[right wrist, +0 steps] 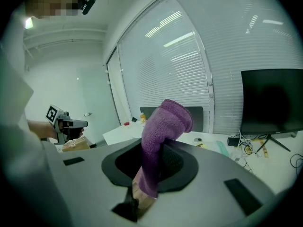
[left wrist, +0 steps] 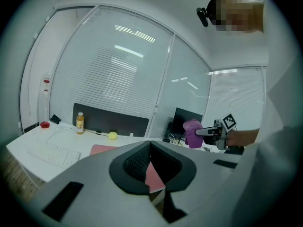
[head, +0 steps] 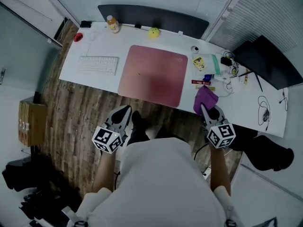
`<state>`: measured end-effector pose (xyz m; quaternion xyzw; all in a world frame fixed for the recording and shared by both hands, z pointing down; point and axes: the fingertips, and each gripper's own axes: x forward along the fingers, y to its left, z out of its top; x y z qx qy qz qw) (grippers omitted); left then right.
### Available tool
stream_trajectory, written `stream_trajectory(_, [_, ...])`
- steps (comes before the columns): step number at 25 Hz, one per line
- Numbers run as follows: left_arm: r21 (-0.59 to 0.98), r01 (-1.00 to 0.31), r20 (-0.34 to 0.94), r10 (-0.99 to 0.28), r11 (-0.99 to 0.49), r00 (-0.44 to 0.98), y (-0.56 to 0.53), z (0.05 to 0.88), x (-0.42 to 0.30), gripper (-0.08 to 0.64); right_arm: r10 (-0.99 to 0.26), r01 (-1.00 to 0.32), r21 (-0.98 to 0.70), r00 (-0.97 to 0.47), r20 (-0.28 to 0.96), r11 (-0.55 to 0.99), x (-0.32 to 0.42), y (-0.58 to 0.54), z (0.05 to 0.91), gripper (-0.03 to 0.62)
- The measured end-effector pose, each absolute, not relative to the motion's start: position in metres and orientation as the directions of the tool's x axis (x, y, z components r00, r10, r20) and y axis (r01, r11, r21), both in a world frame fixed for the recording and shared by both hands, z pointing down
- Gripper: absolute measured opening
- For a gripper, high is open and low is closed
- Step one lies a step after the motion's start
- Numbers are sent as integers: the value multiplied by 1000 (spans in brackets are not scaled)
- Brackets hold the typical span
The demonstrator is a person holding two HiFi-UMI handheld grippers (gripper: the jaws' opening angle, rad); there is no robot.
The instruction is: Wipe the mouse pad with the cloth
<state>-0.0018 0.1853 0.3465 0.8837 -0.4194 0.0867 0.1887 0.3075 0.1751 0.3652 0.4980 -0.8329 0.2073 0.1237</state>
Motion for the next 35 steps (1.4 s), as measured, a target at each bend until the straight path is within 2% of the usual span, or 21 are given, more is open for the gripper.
stream_trajectory(17, [341, -649, 403, -518, -680, 754, 118, 404, -47, 17, -764, -955, -210, -295, 574, 211, 268, 160, 422, 84])
stream_trajectory(28, [427, -548, 452, -354, -720, 818, 112, 462, -46, 17, -652, -977, -199, -202, 731, 80, 249, 156, 518, 84])
stream_trajectory(35, [468, -528, 476, -302, -708, 826, 107, 492, -50, 17, -582, -990, -141, -126, 803, 19, 259, 155, 567, 84])
